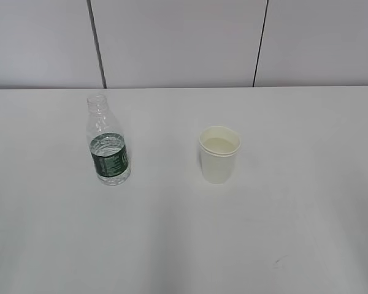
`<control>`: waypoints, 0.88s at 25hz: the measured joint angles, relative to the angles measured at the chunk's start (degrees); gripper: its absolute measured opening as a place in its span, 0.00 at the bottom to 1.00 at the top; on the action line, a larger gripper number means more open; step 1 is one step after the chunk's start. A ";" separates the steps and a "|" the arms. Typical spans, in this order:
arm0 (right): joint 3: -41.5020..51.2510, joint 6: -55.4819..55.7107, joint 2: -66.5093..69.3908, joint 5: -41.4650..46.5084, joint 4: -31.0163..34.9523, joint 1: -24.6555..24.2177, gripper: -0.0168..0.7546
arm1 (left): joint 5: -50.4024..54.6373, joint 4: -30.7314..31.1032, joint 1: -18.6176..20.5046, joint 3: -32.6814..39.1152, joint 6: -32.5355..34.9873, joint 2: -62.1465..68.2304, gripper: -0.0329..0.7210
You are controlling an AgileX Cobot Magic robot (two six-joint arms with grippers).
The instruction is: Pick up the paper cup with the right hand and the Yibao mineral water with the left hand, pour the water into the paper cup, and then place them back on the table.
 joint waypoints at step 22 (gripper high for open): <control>-0.88 0.22 -24.28 2.40 0.58 0.00 0.78 | 0.27 0.10 0.00 -0.06 0.00 -1.48 0.67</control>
